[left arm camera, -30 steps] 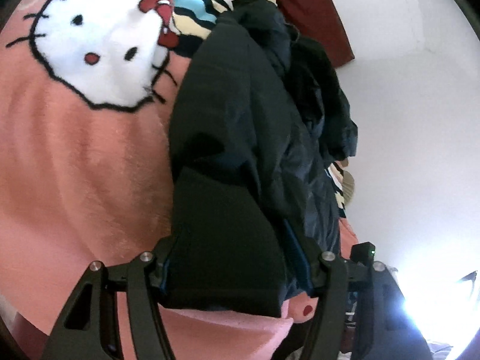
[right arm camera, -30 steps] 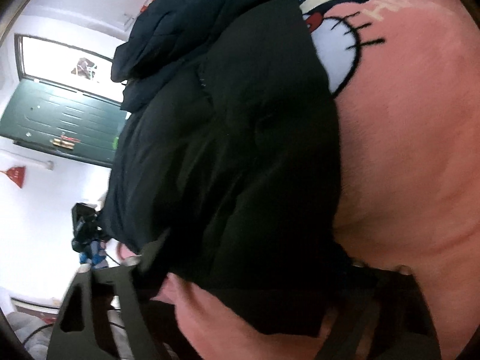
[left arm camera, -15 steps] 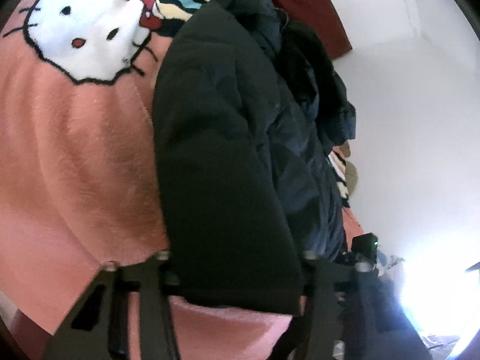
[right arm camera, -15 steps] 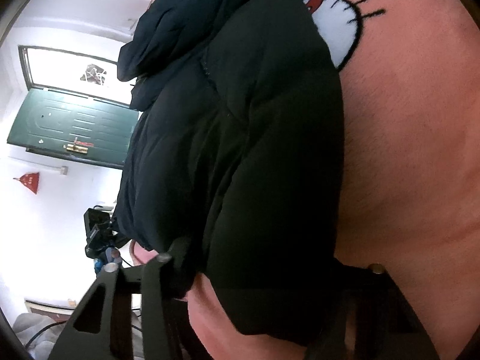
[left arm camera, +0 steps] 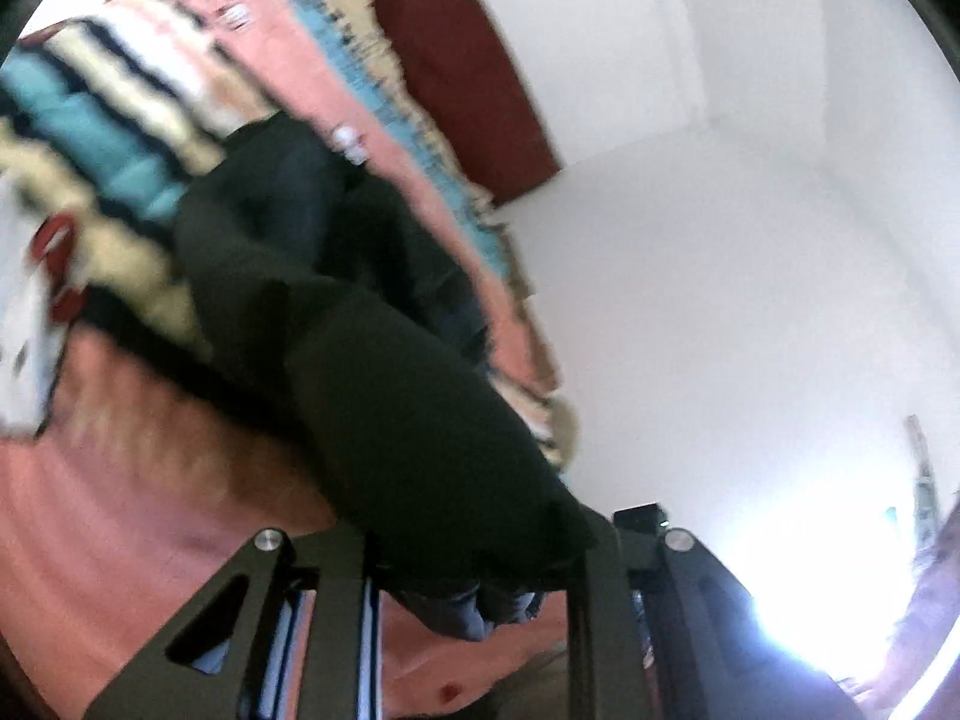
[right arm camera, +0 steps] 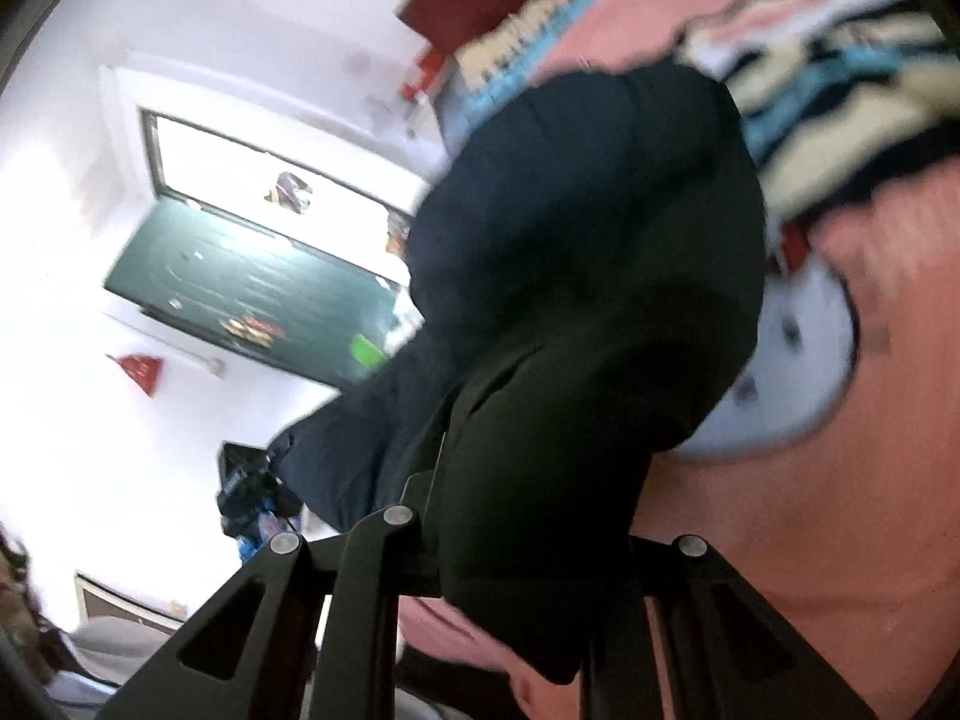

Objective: Fold large clothes

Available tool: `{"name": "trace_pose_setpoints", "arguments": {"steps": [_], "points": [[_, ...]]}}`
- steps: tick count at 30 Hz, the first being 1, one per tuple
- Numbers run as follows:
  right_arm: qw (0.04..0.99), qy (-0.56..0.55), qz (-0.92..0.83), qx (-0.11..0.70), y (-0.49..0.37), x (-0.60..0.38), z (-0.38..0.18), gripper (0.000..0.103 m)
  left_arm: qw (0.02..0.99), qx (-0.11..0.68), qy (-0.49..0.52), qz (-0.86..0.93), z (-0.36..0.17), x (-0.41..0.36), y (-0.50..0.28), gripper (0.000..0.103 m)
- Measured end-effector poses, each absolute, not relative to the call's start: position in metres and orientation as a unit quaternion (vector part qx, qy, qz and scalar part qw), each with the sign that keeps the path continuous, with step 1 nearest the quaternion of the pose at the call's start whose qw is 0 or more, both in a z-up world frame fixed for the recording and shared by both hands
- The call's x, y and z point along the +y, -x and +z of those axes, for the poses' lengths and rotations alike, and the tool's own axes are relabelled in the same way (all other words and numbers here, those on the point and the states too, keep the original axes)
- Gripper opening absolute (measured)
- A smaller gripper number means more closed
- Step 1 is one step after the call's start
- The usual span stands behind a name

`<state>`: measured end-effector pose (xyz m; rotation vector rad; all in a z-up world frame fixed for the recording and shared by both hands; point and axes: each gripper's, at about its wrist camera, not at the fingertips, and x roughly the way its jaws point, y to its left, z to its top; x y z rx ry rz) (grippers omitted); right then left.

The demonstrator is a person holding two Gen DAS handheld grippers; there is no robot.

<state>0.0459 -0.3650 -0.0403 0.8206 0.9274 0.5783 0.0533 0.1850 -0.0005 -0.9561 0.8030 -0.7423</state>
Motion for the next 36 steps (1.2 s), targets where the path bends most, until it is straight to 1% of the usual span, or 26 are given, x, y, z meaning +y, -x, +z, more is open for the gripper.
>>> {"name": "trace_pose_setpoints", "arguments": {"steps": [4, 8, 11, 14, 17, 19, 22, 24, 26, 28, 30, 33, 36], "points": [[0.794, -0.387, 0.260, 0.391, -0.075, -0.380, 0.000, 0.017, 0.747, 0.334, 0.450, -0.357, 0.037, 0.183, -0.096, 0.017], [0.813, -0.386, 0.245, 0.361, -0.123, -0.393, 0.034, 0.017, 0.756, 0.316, 0.453, -0.353, 0.066, 0.178, -0.161, 0.018], [0.828, -0.390, 0.207, 0.346, -0.176, -0.405, 0.049, 0.018, 0.763, 0.319, 0.459, -0.324, 0.074, 0.170, -0.221, 0.018], [0.838, -0.389, 0.164, 0.345, -0.226, -0.408, 0.051, 0.019, 0.783, 0.331, 0.449, -0.275, 0.070, 0.162, -0.280, 0.022], [0.853, -0.365, 0.110, 0.357, -0.284, -0.402, 0.034, 0.019, 0.790, 0.358, 0.443, -0.225, 0.047, 0.152, -0.349, 0.022], [0.855, -0.348, 0.082, 0.375, -0.325, -0.395, 0.013, 0.019, 0.792, 0.385, 0.433, -0.192, 0.020, 0.143, -0.394, 0.022], [0.846, -0.340, 0.045, 0.408, -0.377, -0.388, -0.029, 0.021, 0.786, 0.427, 0.419, -0.155, -0.029, 0.134, -0.446, 0.022], [0.841, -0.338, 0.031, 0.421, -0.396, -0.387, -0.053, 0.022, 0.773, 0.453, 0.419, -0.146, -0.070, 0.127, -0.482, 0.022], [0.842, -0.332, 0.026, 0.425, -0.421, -0.385, -0.073, 0.024, 0.764, 0.462, 0.425, -0.150, -0.099, 0.122, -0.502, 0.022], [0.850, -0.312, 0.031, 0.424, -0.441, -0.380, -0.080, 0.025, 0.765, 0.462, 0.418, -0.165, -0.118, 0.118, -0.518, 0.022], [0.850, -0.312, 0.040, 0.423, -0.457, -0.378, -0.090, 0.025, 0.769, 0.457, 0.412, -0.173, -0.126, 0.116, -0.522, 0.022], [0.844, -0.333, 0.050, 0.418, -0.465, -0.381, -0.102, 0.026, 0.760, 0.453, 0.430, -0.180, -0.131, 0.119, -0.519, 0.022], [0.843, -0.346, 0.055, 0.407, -0.463, -0.384, -0.105, 0.031, 0.746, 0.448, 0.455, -0.191, -0.135, 0.123, -0.518, 0.022]]}}
